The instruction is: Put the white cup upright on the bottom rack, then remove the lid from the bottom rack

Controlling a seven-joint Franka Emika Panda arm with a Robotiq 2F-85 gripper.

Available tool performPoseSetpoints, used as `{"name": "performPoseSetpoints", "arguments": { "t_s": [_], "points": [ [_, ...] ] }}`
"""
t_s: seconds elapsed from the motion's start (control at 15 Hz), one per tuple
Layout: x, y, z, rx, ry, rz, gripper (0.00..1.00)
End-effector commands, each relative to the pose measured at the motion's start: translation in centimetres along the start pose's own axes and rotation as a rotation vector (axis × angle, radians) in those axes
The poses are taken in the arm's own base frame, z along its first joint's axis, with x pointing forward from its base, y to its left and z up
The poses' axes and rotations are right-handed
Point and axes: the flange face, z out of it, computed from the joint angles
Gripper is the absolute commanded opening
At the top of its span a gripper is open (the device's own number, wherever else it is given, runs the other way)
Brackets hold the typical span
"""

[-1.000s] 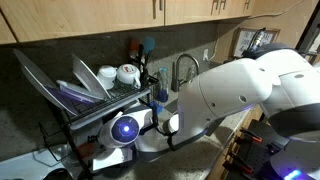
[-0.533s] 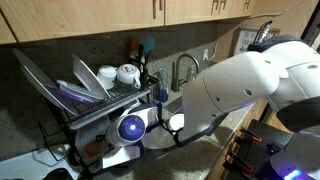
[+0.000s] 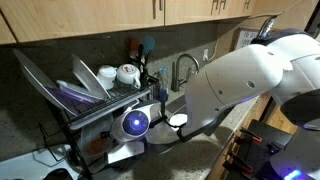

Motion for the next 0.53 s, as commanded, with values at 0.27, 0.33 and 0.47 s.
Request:
{"name": "performPoseSetpoints", "arguments": {
  "t_s": [0.27, 0.33, 0.47],
  "points": [
    [0.5, 1.4, -4.9, 0.033, -0.010, -0.024, 0.03],
    [0.4, 1.5, -5.5, 0.039, -0.013, -0.026, 0.03],
    [0.0, 1.9, -6.7, 0.055, -0.025, -0.036, 0.03]
  ]
}}
